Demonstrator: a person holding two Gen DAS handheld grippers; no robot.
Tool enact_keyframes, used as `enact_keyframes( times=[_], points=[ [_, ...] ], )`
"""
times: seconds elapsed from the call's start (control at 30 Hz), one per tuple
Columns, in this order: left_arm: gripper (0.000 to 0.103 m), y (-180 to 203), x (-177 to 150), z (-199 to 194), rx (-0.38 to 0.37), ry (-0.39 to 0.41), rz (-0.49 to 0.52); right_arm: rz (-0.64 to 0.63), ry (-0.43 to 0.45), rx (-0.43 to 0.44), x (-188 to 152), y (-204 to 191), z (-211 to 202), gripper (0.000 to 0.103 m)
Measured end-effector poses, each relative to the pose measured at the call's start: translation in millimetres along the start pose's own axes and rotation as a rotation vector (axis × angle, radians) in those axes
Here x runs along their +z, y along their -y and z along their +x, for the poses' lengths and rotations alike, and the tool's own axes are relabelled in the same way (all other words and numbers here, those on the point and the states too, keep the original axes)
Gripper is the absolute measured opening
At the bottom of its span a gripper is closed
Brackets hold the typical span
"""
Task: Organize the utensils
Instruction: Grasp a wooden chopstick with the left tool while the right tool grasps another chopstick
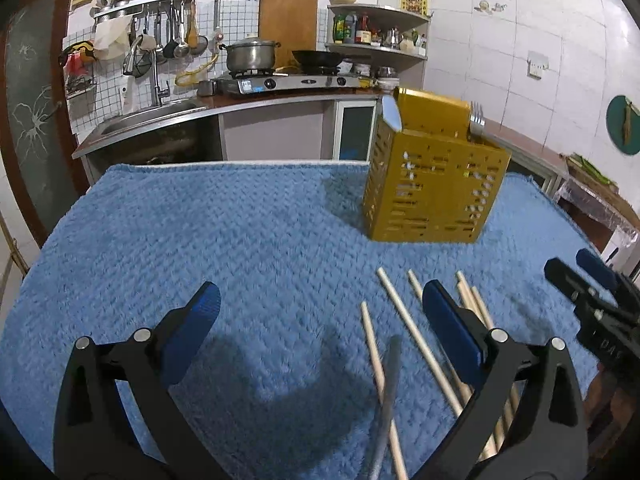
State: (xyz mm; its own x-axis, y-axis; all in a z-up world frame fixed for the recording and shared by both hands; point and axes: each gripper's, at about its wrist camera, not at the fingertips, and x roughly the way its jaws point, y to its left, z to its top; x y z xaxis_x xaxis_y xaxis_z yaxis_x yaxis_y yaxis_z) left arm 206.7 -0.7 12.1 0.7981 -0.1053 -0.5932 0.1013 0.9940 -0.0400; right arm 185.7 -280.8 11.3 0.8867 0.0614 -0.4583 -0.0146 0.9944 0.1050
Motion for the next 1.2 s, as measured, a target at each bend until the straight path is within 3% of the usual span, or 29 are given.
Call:
enact_keyframes(
  times=[0.23,0.4,0.5,0.57,0.7,0.87,0.93,1.2],
  points=[
    [0.096,4.5,-10.1,22.4,-0.041,-0.118,-0.003,-0.021,-0.178,-0.017,-13.1,-3.0,32.6,0.078],
    [0.082,7.3,-16.1,40.4,-0.058,-0.206,-0.012,-0.042,-0.253,-0.029,-19.2,-8.3,47.4,0.077],
    [0.076,9.3,-16.2,48.7,-0.063,-0.234,-0.018,-0.041,-0.309,-0.023,-21.1,-9.8,59.1,0.061],
    [0.07,12.8,-15.9,52.6,-0.059,-0.242,-0.009,-0.033,-0.344,-0.013,-22.8,-10.5,67.3,0.057],
    [0.06,17.3,-16.7,60.9,-0.072,-0.281,-0.006,-0.03,-0.35,0.0,-23.1,-13.0,69.6,0.055],
    [0.04,21.0,-18.4,69.5,-0.067,-0.318,0.0,-0.076,-0.376,0.001,-24.4,-23.7,75.4,0.04],
    [0.037,20.3,-18.5,69.9,-0.059,-0.319,0.0,-0.087,-0.374,0.012,-24.3,-25.9,73.3,0.027],
    [0.035,29.5,-12.5,79.6,-0.009,-0.35,0.026,-0.085,-0.425,0.011,-21.6,-33.8,83.2,0.024]
  ],
)
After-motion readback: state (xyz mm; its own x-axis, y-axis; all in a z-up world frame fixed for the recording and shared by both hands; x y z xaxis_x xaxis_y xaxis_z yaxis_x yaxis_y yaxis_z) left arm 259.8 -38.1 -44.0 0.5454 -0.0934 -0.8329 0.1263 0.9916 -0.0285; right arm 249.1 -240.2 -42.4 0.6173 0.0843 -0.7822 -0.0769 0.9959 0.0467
